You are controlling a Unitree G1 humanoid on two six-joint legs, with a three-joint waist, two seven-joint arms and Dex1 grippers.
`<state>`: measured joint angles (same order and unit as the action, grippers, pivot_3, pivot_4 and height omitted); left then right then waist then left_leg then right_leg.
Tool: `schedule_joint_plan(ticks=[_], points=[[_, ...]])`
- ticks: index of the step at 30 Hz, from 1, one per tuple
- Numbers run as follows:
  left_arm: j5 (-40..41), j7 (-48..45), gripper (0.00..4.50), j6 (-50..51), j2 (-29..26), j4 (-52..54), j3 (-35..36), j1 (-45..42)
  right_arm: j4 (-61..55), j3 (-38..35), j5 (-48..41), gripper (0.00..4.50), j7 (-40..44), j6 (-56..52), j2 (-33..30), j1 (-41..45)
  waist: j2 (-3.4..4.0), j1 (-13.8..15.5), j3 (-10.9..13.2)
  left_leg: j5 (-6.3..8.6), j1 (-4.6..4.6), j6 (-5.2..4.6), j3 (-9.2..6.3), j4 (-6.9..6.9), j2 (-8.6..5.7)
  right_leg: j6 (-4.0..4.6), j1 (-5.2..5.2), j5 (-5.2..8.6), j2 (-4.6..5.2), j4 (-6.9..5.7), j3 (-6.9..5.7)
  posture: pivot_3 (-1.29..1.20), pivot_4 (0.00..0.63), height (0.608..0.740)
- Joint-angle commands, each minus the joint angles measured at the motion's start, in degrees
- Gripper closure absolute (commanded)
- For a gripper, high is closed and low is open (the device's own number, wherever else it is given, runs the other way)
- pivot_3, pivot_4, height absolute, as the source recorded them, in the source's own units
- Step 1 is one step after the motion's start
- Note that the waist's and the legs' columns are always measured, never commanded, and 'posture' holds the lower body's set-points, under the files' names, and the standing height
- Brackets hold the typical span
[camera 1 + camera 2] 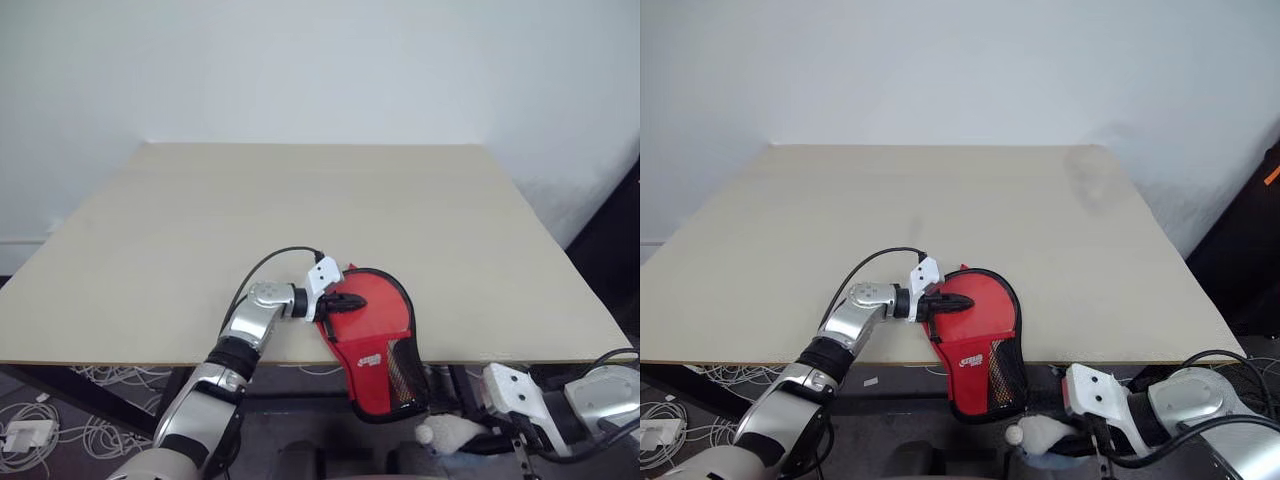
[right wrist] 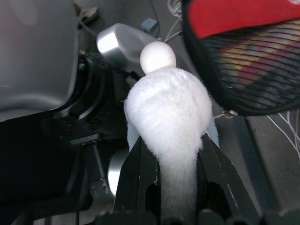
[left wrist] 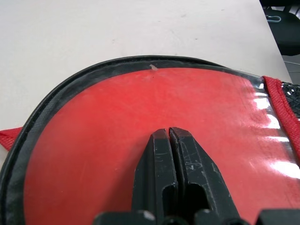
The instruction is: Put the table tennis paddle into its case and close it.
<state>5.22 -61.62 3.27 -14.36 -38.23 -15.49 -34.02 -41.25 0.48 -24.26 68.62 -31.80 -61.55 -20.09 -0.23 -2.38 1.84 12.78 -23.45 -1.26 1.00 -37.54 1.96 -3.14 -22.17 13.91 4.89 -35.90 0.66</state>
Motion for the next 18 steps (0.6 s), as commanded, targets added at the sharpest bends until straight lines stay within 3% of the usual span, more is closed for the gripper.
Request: schedule_joint_plan(ticks=[1, 5, 11, 16, 18], points=[[-2.85, 1.57, 4.5, 1.17, -0.31, -4.14, -0.94, 0.7, -2.93, -0.53, -2.3, 4.15, 1.25, 0.82, -0.57, 0.32, -0.01, 0.05, 0.0, 0.0, 0.0, 0.0, -0.02, 0.0, 0.0, 0.0, 0.01, 0.0, 0.0, 0.01, -0.02, 0.0, 0.0, 0.74], [-2.78, 2.23, 4.5, 0.78, 0.19, -4.78, -0.77, 0.35, -1.46, -0.64, -3.78, 4.15, 0.55, -1.03, -0.28, 4.13, -0.01, 0.05, 0.0, 0.0, 0.01, 0.0, -0.04, -0.01, 0.0, 0.0, 0.04, 0.0, 0.0, 0.03, -0.03, 0.0, 0.0, 0.74], [-2.68, 2.86, 4.5, 0.46, 0.21, -4.98, -0.55, 0.75, 0.04, -2.2, -9.06, 2.04, 3.25, -4.48, -2.02, 9.84, -0.02, 0.23, -0.01, 0.03, 0.01, -0.03, -0.06, -0.06, 0.0, 0.0, 0.1, 0.0, 0.0, 0.06, -0.05, 0.0, 0.0, 0.74], [-2.62, 3.44, 4.5, 0.41, -0.01, -5.05, -0.26, 0.99, 2.2, -5.15, -18.77, 0.28, 6.31, -8.73, -1.86, 19.26, 0.02, 0.5, -0.02, 0.03, 0.03, -0.04, -0.06, -0.06, 0.0, 0.0, 0.09, -0.01, 0.0, 0.05, -0.04, 0.0, 0.0, 0.74], [-2.46, 3.66, 4.5, 0.53, -0.04, -5.0, -0.05, 0.98, 4.98, -5.35, -21.73, 0.04, 5.26, -10.51, -0.06, 24.63, 0.0, 0.55, -0.03, 0.03, 0.02, -0.04, -0.06, -0.06, 0.0, 0.0, 0.09, -0.01, 0.0, 0.06, -0.04, 0.0, 0.0, 0.74]])
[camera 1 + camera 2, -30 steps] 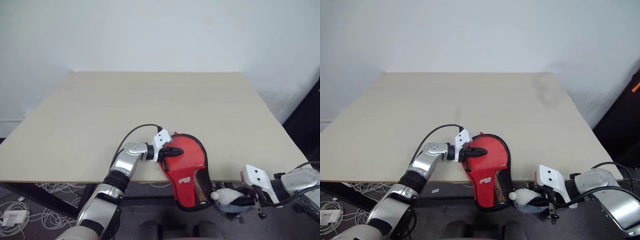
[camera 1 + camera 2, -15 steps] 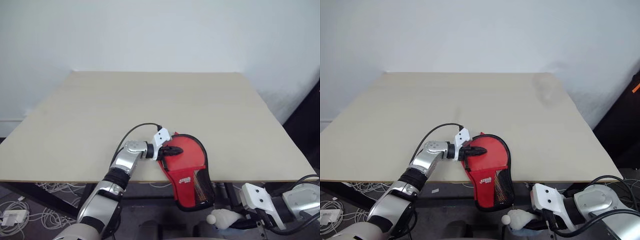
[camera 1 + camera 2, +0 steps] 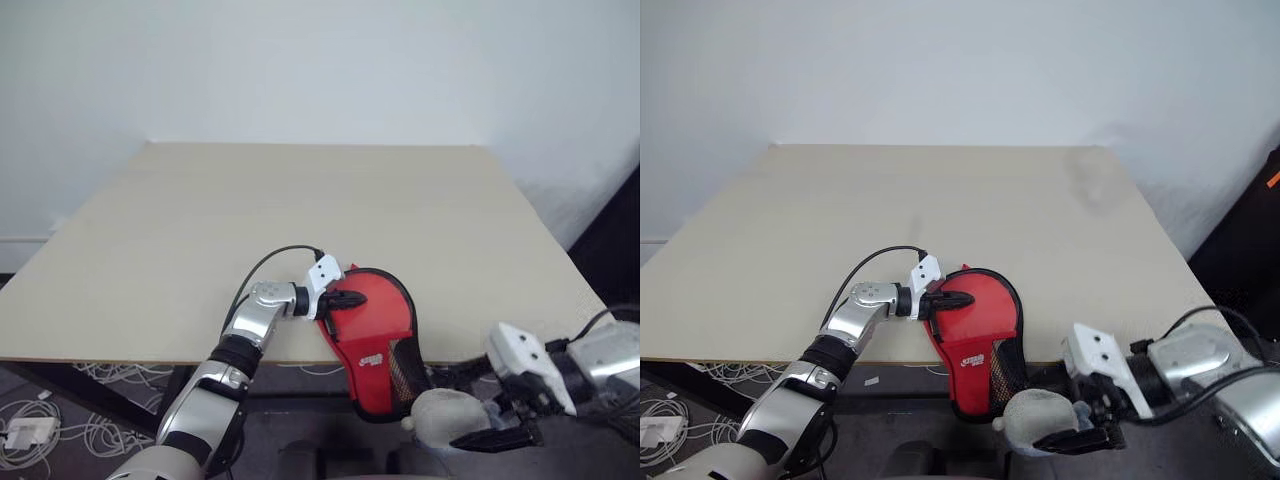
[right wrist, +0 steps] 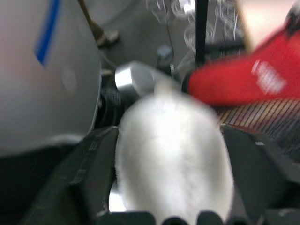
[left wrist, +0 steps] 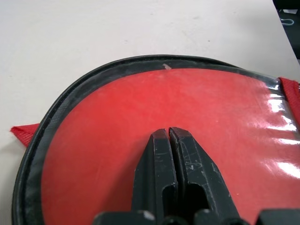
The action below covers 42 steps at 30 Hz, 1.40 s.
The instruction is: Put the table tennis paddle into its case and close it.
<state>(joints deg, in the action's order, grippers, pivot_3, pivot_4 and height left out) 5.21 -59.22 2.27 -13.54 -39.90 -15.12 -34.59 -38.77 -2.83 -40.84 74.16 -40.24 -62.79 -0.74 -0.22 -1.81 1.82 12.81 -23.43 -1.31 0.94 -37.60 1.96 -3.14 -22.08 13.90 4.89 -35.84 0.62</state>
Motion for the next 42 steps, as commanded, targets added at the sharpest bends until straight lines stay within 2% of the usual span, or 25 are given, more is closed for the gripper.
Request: schedule_joint_plan(ticks=[1, 3, 6, 9, 15, 20, 29, 33, 42], points=[[-2.34, 1.36, 4.5, 1.56, -0.89, -3.19, -0.29, 1.61, 5.11, -1.69, -5.83, 0.04, -2.52, -2.94, 3.44, 9.03, -0.03, -0.08, -0.03, 0.01, 0.01, -0.01, 0.01, 0.0, 0.0, 0.0, 0.0, 0.0, 0.0, 0.0, 0.01, 0.0, 0.0, 0.74], [-2.09, 1.69, 4.5, 1.78, -0.85, -2.96, 0.13, 1.69, 10.51, -0.87, -6.19, 0.04, -7.7, -5.08, 8.29, 15.6, -0.04, -0.12, -0.06, 0.01, 0.06, 0.0, 0.05, 0.0, 0.04, 0.05, 0.0, -0.04, -0.02, -0.01, 0.01, 0.0, 0.0, 0.74], [-1.15, 1.97, 4.5, 3.14, -0.78, -2.06, 1.17, 1.97, 21.07, 0.72, -0.95, 0.04, -18.51, -6.19, 16.94, 22.98, -0.06, 0.07, -0.15, 0.0, 0.07, 0.0, 0.07, 0.03, 0.04, 0.08, -0.01, -0.06, -0.02, -0.01, 0.01, 0.0, 0.0, 0.74], [0.15, 1.98, 3.94, 4.66, -1.2, 0.92, 2.56, 2.7, 32.32, 2.76, 7.16, 0.0, -29.9, -5.12, 24.47, 27.52, -0.15, 0.08, -0.21, -0.02, 0.02, -0.04, 0.14, 0.06, 0.04, 0.09, -0.07, -0.08, -0.04, -0.02, 0.05, 0.0, 0.0, 0.74], [11.58, 2.45, 1.82, 13.7, -0.89, 18.07, 11.43, 4.42, 41.36, 5.69, 15.32, 0.0, -39.39, -1.64, 34.2, 28.54, -0.01, 0.33, 0.02, -0.17, -0.33, -0.28, 0.26, 0.27, 0.04, 0.17, -0.4, -0.33, -0.08, -0.13, 0.2, 0.0, 0.0, 0.74], [14.13, 8.57, 0.02, 17.11, -2.73, 23.96, 17.22, 5.7, 47.39, 7.54, 19.13, 0.0, -42.99, 0.82, 41.22, 28.12, 0.02, 0.47, 0.09, -0.18, -0.38, -0.29, 0.21, 0.23, 0.04, 0.14, -0.37, -0.33, -0.13, -0.15, 0.21, 0.0, 0.0, 0.74], [15.44, 11.72, 0.02, 20.06, -5.77, 28.59, 20.17, 11.51, 59.07, 6.45, 23.27, 0.0, -45.42, 7.84, 47.46, 29.1, 0.05, 0.23, 0.1, -0.19, -0.28, -0.3, 0.24, 0.2, 0.03, 0.15, -0.27, -0.33, -0.13, -0.16, 0.22, 0.0, 0.0, 0.74], [15.71, 12.95, 0.0, 20.36, -6.02, 29.71, 20.75, 13.16, 61.8, 5.28, 23.07, 0.93, -45.18, 8.33, 48.56, 29.6, 0.05, 0.19, 0.1, -0.21, -0.16, -0.26, 0.25, 0.18, 0.04, 0.17, -0.21, -0.34, -0.13, -0.19, 0.22, 0.0, 0.0, 0.74], [15.17, 13.84, 0.0, 19.63, -6.36, 29.41, 19.9, 14.47, 58.64, 3.41, 21.63, 4.26, -43.42, 8.3, 50.97, 29.39, 0.06, 0.15, 0.1, -0.22, -0.16, -0.26, 0.28, 0.23, 0.04, 0.19, -0.24, -0.36, -0.13, -0.22, 0.23, 0.0, 0.0, 0.74]])
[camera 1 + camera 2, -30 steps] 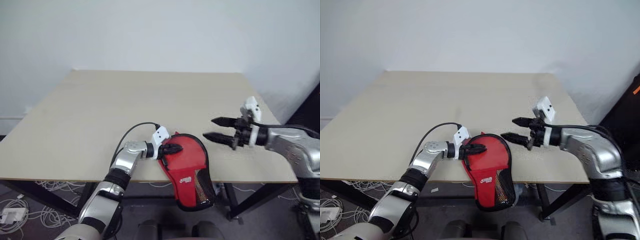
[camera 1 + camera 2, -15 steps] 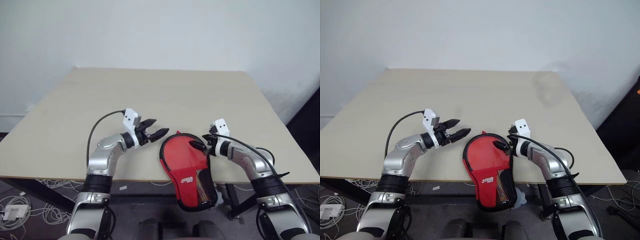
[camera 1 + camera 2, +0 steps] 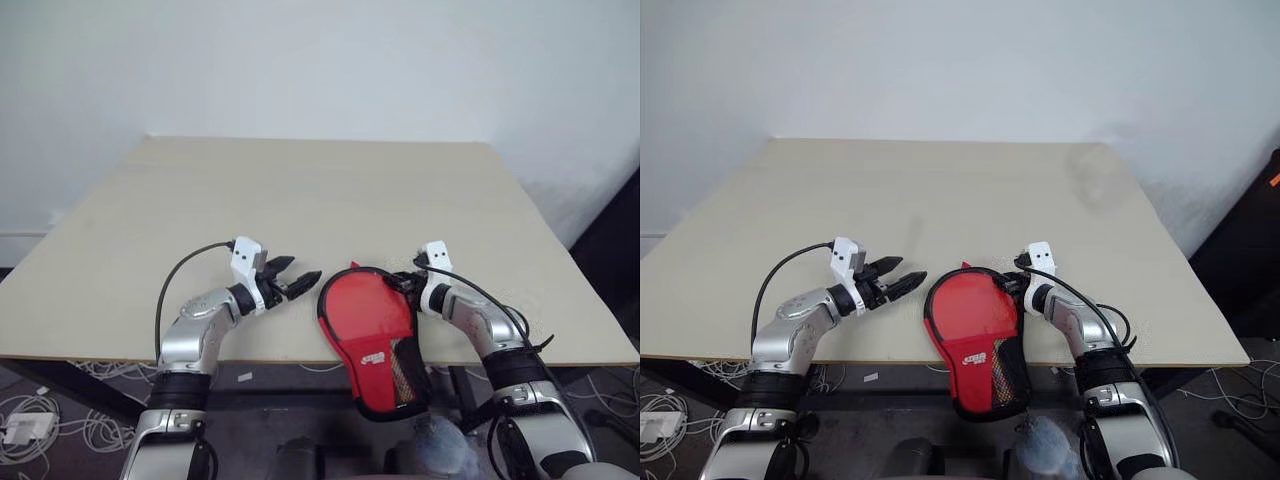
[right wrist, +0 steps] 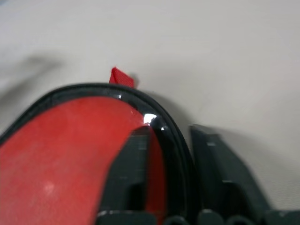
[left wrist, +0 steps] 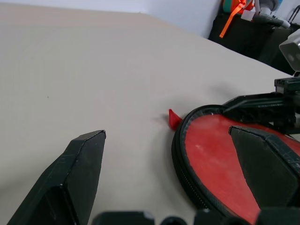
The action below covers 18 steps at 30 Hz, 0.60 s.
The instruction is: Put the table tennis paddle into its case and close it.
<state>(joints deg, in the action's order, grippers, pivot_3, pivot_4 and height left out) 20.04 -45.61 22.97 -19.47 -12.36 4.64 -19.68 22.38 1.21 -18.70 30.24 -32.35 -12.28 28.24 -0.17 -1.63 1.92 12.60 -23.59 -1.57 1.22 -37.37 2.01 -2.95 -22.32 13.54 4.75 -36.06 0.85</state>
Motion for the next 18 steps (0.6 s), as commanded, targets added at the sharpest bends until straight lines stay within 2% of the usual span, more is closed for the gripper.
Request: schedule_joint_plan(ticks=[1, 4, 7, 13, 16, 18], points=[[0.32, 0.29, 0.0, -1.1, -0.42, 1.87, 0.1, -0.34, -2.9, -0.65, -0.47, 4.47, 0.57, 0.3, 0.53, 0.42, 0.0, -0.13, 0.0, 0.0, 0.0, 0.0, 0.0, 0.0, 0.0, 0.0, -0.01, 0.0, 0.0, -0.01, 0.0, 0.0, 0.0, 0.74], [0.1, 0.34, 0.0, -1.36, -0.45, 1.46, -0.02, -0.02, -2.49, -1.53, -0.1, 4.47, -0.37, 1.14, 0.71, 1.12, 0.01, -0.31, 0.01, 0.0, 0.0, 0.01, 0.0, 0.0, 0.0, 0.0, -0.01, 0.0, 0.0, -0.04, 0.0, 0.0, 0.0, 0.74], [-0.06, 0.56, 0.0, -1.61, -0.4, 1.28, -0.12, 0.19, 2.07, -4.17, 1.89, 4.47, -6.35, 4.1, 1.06, 3.49, 0.02, -0.36, 0.01, -0.01, 0.0, 0.01, 0.01, 0.0, 0.0, 0.0, -0.03, 0.0, 0.0, -0.04, 0.0, 0.0, 0.0, 0.74], [-0.13, 1.14, 0.0, -2.15, -0.45, 0.46, -0.25, 0.38, 16.45, -12.11, 4.43, 4.47, -24.7, 14.83, -0.35, 10.64, 0.05, 0.1, 0.03, -0.06, -0.02, 0.04, 0.02, 0.0, -0.05, 0.04, -0.04, -0.03, 0.07, -0.02, 0.0, 0.0, 0.0, 0.74], [-0.3, 1.58, 0.0, -2.52, -0.35, -0.11, -0.3, 0.61, 23.74, -16.25, 6.24, 4.47, -35.92, 21.06, -3.36, 13.56, 0.05, 0.31, 0.03, -0.06, -0.06, 0.03, 0.02, 0.1, -0.06, 0.04, -0.02, -0.03, 0.08, 0.09, 0.01, 0.0, 0.0, 0.74], [-0.32, 1.81, 0.0, -2.7, -0.32, -0.31, -0.33, 0.76, 26.92, -17.29, 7.11, 4.47, -39.73, 23.66, -4.62, 14.59, 0.05, 0.42, 0.03, -0.08, -0.07, 0.01, 0.03, 0.17, -0.07, 0.04, -0.04, -0.03, 0.07, 0.11, 0.02, 0.0, 0.0, 0.74]])
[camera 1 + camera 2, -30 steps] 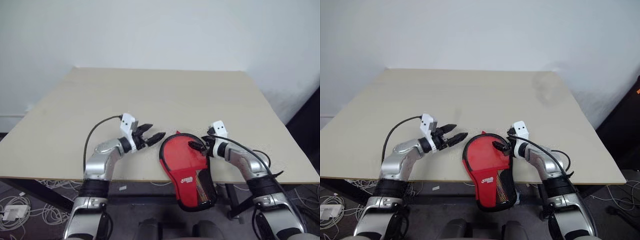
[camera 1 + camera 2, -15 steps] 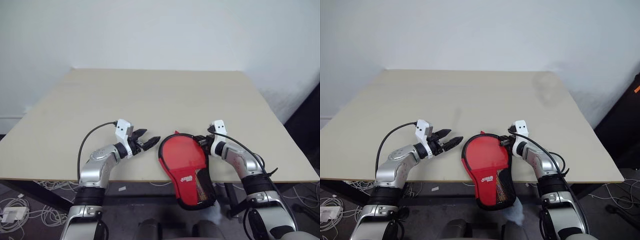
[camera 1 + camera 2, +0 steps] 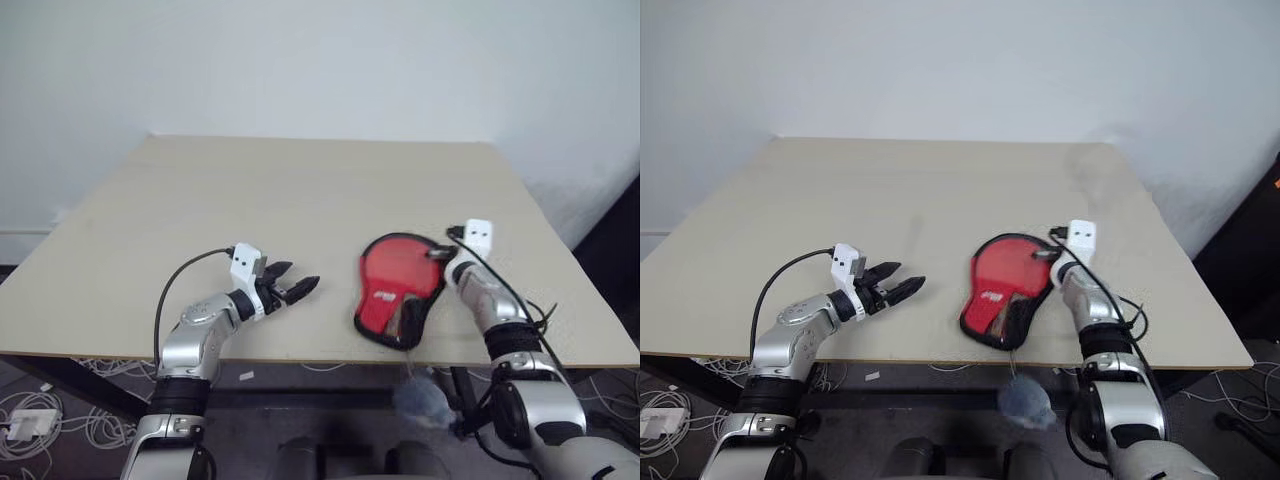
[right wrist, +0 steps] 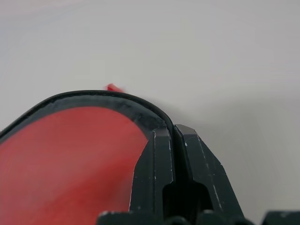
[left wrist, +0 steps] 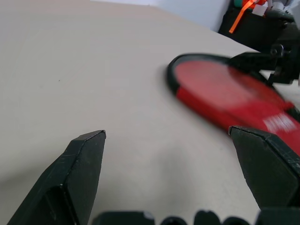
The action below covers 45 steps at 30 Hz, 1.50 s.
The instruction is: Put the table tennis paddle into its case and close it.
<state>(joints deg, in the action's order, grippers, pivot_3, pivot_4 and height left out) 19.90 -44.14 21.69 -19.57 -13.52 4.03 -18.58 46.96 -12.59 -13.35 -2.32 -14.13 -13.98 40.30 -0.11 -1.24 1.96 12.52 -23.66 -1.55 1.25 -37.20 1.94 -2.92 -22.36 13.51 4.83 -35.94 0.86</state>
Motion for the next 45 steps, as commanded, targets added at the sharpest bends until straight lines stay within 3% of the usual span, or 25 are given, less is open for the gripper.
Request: schedule_joint_plan(ticks=[1, 8, 12, 15, 18, 22, 26, 30, 34, 40, 45], points=[[-0.12, 0.46, 0.0, -1.44, -0.2, 0.79, 0.33, -0.25, 3.41, -3.81, 2.15, 4.47, -8.7, 6.55, -3.33, 2.81, 0.01, -0.04, 0.0, -0.01, 0.0, -0.01, 0.01, 0.04, 0.0, 0.0, -0.02, 0.0, 0.0, 0.01, 0.0, 0.0, 0.0, 0.74], [-0.12, 0.98, 0.0, -2.01, -0.2, -0.19, 0.35, -0.31, 8.33, -5.04, 4.27, 4.47, -16.8, 11.44, -5.02, 3.56, 0.07, -1.37, 0.02, -0.12, 0.04, -0.12, 0.02, 0.08, 0.0, 0.0, 0.0, 0.0, -0.02, -0.02, 0.09, 0.0, 0.0, 0.74], [-0.1, 1.19, 0.0, -2.18, -0.16, -0.52, 0.25, -0.48, 9.6, -4.32, 4.58, 4.47, -15.75, 11.45, -4.74, 3.58, 0.08, -1.37, 0.02, -0.12, 0.04, -0.12, 0.02, 0.08, 0.0, 0.0, 0.0, 0.0, -0.02, -0.01, 0.1, 0.0, 0.0, 0.74], [-0.19, 1.38, 0.0, -2.37, -0.24, -0.72, 0.18, -0.57, 7.84, -3.97, 5.54, 3.85, -16.12, 11.68, -5.15, 2.86, 0.08, -1.37, 0.02, -0.12, 0.04, -0.13, 0.02, 0.08, 0.0, 0.0, 0.0, 0.0, -0.02, -0.02, 0.1, 0.0, 0.0, 0.74], [-0.23, 1.61, 0.0, -2.24, -0.97, -0.02, 0.5, -0.51, 4.65, -3.83, 4.97, 2.92, -12.92, 11.39, -5.72, 3.17, 0.09, -1.39, 0.02, -0.12, 0.04, -0.13, 0.02, 0.08, 0.0, 0.0, 0.0, -0.01, -0.02, -0.02, 0.12, 0.0, 0.0, 0.74], [1.46, 1.73, 0.0, -1.04, -3.15, 2.58, 2.84, 1.94, -2.75, -2.57, 3.6, 1.49, -3.5, 11.02, -6.56, 2.01, 0.16, -1.84, 0.05, -0.12, 0.05, -0.13, 0.02, 0.1, 0.0, -0.01, -0.03, -0.01, -0.03, -0.05, 0.14, 0.0, 0.0, 0.74], [2.37, 1.47, 0.0, -1.56, -5.88, 4.61, 5.67, 5.43, -13.73, -1.4, -1.97, 0.15, 12.38, 6.85, -7.11, -2.22, 0.16, -1.82, 0.04, -0.12, 0.11, -0.13, 0.0, 0.16, 0.03, -0.01, -0.02, -0.01, -0.04, -0.05, 0.15, 0.0, 0.0, 0.74], [4.28, 1.78, 0.0, -2.24, -7.19, 4.75, 9.49, 6.79, -27.39, 0.77, -8.68, 0.07, 26.78, -3.34, -9.47, -9.76, 0.15, -1.26, 0.04, -0.12, 0.1, -0.13, -0.02, 0.16, 0.04, -0.01, -0.01, 0.0, -0.02, -0.05, 0.08, 0.0, 0.0, 0.74], [4.35, 1.92, 0.0, -4.29, -7.65, 2.16, 11.74, 6.5, -37.65, 3.02, -12.16, 0.07, 32.76, -10.62, -10.03, -16.22, 0.15, -1.23, 0.04, -0.12, 0.08, -0.13, -0.01, 0.13, 0.03, 0.0, 0.03, 0.0, 0.03, 0.0, 0.06, 0.0, 0.0, 0.74], [4.54, 3.23, 0.0, -6.03, -6.94, -1.77, 13.65, 5.96, -40.21, 4.59, -10.79, 0.07, 30.96, -13.17, -8.0, -16.93, 0.15, -1.35, 0.04, -0.11, 0.12, -0.11, 0.05, 0.13, 0.06, 0.02, -0.05, 0.0, -0.01, -0.03, 0.05, 0.0, 0.0, 0.74], [2.22, 5.23, 0.0, -7.29, -4.47, -2.41, 11.28, 7.58, -39.5, 6.57, -8.24, 0.07, 29.47, -11.56, -5.54, -16.28, 0.13, -1.21, 0.04, -0.11, 0.1, -0.1, 0.06, 0.14, 0.05, 0.05, -0.02, -0.03, 0.0, 0.01, 0.04, 0.0, 0.0, 0.74]])
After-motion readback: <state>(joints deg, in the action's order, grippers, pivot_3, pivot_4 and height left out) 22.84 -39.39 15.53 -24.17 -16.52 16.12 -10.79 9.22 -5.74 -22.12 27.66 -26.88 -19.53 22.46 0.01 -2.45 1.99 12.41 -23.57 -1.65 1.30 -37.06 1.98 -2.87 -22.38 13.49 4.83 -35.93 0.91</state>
